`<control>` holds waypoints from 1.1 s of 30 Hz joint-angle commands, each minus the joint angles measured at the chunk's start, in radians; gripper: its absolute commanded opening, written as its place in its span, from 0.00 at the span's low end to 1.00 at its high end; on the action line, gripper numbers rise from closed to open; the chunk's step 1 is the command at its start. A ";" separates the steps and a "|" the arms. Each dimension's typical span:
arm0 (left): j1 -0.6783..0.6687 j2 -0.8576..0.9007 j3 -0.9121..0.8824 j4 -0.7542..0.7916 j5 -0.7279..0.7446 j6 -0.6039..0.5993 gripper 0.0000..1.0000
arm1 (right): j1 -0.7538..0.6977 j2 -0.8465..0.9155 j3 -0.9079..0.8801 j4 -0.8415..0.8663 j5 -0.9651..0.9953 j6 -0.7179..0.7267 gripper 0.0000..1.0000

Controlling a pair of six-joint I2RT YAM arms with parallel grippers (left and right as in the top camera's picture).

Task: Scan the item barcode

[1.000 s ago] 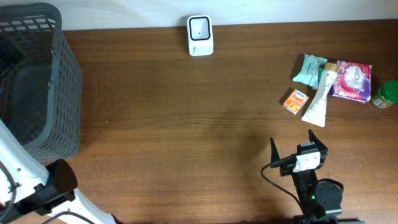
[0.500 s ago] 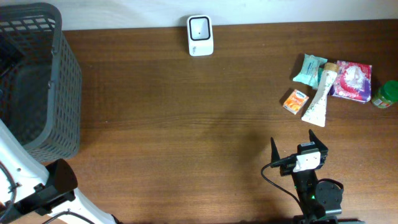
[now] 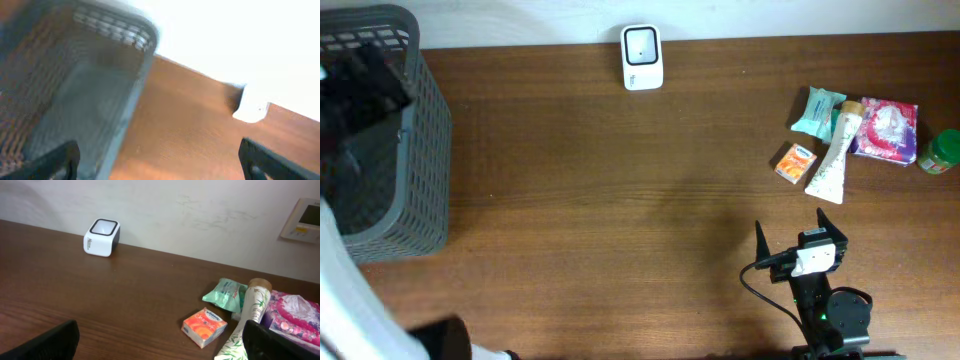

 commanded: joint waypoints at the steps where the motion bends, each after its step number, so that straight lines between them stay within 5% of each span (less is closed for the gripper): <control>1: -0.157 -0.218 -0.300 0.227 0.005 0.199 0.99 | 0.006 -0.009 -0.009 -0.002 0.016 0.011 0.99; 11: -0.253 -1.078 -1.979 1.385 0.033 0.206 0.99 | 0.006 -0.009 -0.009 -0.002 0.016 0.011 0.99; 19: -0.252 -1.151 -2.509 1.898 0.031 0.205 0.99 | 0.006 -0.009 -0.009 -0.002 0.016 0.011 0.99; 25: -0.252 -1.254 -2.593 1.851 -0.022 0.166 0.99 | 0.006 -0.009 -0.009 -0.002 0.016 0.011 0.99; 33: -0.250 -1.514 -2.593 1.493 -0.117 0.029 0.99 | 0.006 -0.009 -0.009 -0.002 0.016 0.011 0.99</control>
